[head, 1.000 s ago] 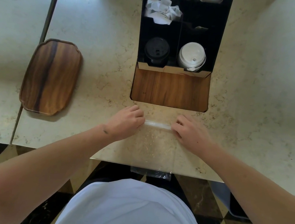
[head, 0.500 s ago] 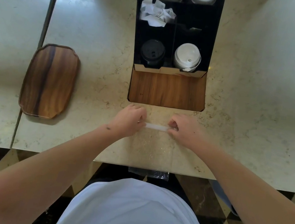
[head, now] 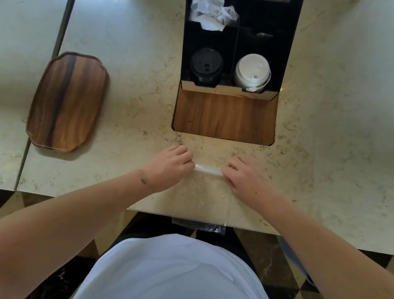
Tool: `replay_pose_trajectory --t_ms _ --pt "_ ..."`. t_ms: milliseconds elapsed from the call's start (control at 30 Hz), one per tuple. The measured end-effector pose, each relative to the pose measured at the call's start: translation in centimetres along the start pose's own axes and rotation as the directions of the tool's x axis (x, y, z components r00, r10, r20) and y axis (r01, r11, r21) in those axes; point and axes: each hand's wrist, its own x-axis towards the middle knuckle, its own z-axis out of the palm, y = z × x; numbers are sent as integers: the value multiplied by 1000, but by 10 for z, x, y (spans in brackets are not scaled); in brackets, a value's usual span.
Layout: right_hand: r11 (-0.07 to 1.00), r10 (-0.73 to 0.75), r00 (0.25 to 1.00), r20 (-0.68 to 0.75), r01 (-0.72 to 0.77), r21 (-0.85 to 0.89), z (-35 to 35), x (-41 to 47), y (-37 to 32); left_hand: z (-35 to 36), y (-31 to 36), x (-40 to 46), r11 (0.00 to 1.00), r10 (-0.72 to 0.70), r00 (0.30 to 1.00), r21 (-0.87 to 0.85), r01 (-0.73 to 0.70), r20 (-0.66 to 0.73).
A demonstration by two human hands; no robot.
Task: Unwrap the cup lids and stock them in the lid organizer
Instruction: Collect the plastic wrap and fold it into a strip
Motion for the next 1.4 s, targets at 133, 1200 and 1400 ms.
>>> replay_pose_trajectory --t_ms 133,1200,1400 --pt "998 61 998 -16 -61 -10 9 -17 4 3 9 -6 994 -100 993 -54 97 -61" --pt "987 154 986 61 -151 -49 6 -31 -10 20 24 -45 966 -259 957 -5 260 -133" --pt "969 248 964 99 -248 -12 -4 -8 -16 4 33 -23 868 -487 872 -87 490 49"
